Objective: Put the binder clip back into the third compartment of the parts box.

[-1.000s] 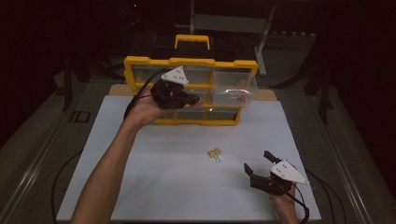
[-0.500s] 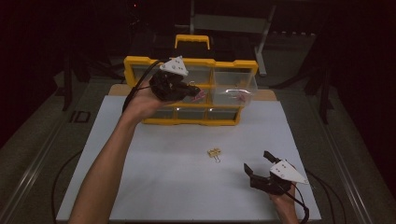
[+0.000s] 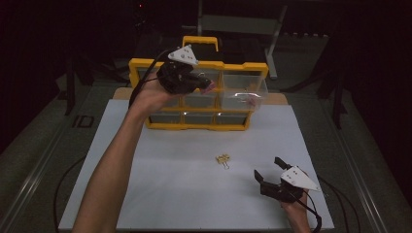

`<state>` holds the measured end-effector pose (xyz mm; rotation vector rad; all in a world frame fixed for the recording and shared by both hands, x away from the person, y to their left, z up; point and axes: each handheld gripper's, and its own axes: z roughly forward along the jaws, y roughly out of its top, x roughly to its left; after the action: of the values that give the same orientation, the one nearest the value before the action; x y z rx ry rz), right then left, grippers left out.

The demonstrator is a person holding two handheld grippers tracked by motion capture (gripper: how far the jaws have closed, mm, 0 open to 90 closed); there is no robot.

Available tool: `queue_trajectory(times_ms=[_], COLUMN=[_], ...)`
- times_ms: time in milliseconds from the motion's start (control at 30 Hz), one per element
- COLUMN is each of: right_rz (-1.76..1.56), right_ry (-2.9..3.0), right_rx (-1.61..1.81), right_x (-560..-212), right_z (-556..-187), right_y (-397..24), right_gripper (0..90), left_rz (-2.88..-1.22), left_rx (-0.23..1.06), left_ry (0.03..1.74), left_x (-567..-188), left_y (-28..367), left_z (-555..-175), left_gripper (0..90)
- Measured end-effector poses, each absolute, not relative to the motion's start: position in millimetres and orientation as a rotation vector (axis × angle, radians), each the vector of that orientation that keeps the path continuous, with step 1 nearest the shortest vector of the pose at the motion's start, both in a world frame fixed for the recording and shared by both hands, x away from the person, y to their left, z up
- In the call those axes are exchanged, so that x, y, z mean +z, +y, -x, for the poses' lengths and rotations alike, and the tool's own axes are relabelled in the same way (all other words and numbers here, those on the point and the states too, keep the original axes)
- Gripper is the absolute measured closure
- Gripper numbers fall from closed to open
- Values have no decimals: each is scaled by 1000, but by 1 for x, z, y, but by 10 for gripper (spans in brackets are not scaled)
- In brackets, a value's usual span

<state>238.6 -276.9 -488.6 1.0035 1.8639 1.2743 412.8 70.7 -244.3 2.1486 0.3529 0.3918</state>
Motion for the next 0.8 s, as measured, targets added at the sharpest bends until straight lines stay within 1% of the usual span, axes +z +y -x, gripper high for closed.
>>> queue_trajectory(times_ms=[467, 800], right_rz=[-1005, -1008], right_ry=[1861, 1859], right_rx=[1272, 1274], right_x=[-488, -488], right_z=[-238, -238], right_y=[-278, -278], right_gripper=[131, 131], left_rz=[-2102, -2071], left_rx=[411, 405], left_ry=[354, 341], left_x=[-229, -222], left_y=[63, 48], left_z=[-416, -417], left_gripper=[893, 893])
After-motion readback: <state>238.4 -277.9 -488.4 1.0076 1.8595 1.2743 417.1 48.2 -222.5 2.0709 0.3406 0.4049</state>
